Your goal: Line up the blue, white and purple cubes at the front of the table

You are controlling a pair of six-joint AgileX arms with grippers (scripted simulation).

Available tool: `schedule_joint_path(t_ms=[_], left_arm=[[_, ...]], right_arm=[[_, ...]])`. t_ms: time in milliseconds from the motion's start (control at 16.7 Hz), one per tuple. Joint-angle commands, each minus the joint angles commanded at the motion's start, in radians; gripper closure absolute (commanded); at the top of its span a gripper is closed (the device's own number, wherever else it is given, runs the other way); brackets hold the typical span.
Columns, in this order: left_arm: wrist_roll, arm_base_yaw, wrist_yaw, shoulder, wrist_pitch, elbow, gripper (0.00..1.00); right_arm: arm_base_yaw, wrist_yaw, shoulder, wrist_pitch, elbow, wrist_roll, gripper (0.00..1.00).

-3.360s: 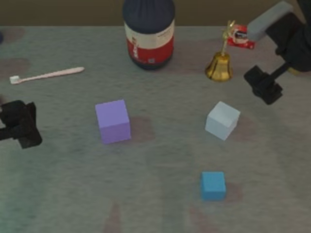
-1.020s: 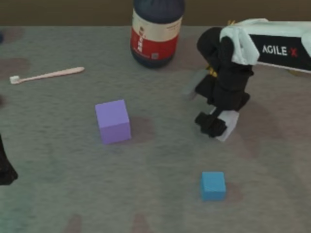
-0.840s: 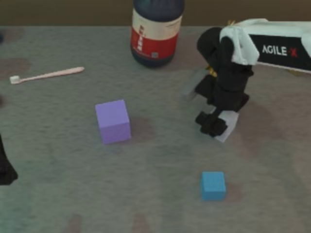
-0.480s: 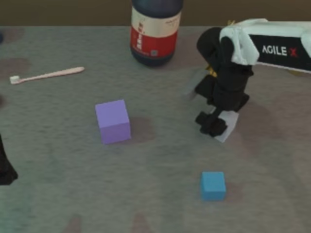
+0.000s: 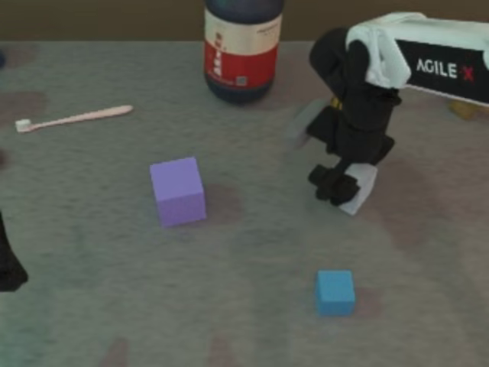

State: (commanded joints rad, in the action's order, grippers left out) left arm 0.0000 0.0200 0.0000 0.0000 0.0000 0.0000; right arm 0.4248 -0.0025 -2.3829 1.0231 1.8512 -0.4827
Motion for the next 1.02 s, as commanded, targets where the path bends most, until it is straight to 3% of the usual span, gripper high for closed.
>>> schedule_joint_path(t_ms=[240,600,1020], left_arm=[[0.0,0.0,0.0,0.0,0.0,0.0,0.0],[0.0,0.0,0.0,0.0,0.0,0.0,0.0],[0.0,0.0,0.0,0.0,0.0,0.0,0.0]], right_arm=[[0.005,0.0,0.047,0.137,0.082,-0.001,1.0],[0.015,-0.001,0.062,0.143,0.076,-0.008,1.0],[0.26,-0.006,0.238,0.089,-0.156,-0.146,1.0]])
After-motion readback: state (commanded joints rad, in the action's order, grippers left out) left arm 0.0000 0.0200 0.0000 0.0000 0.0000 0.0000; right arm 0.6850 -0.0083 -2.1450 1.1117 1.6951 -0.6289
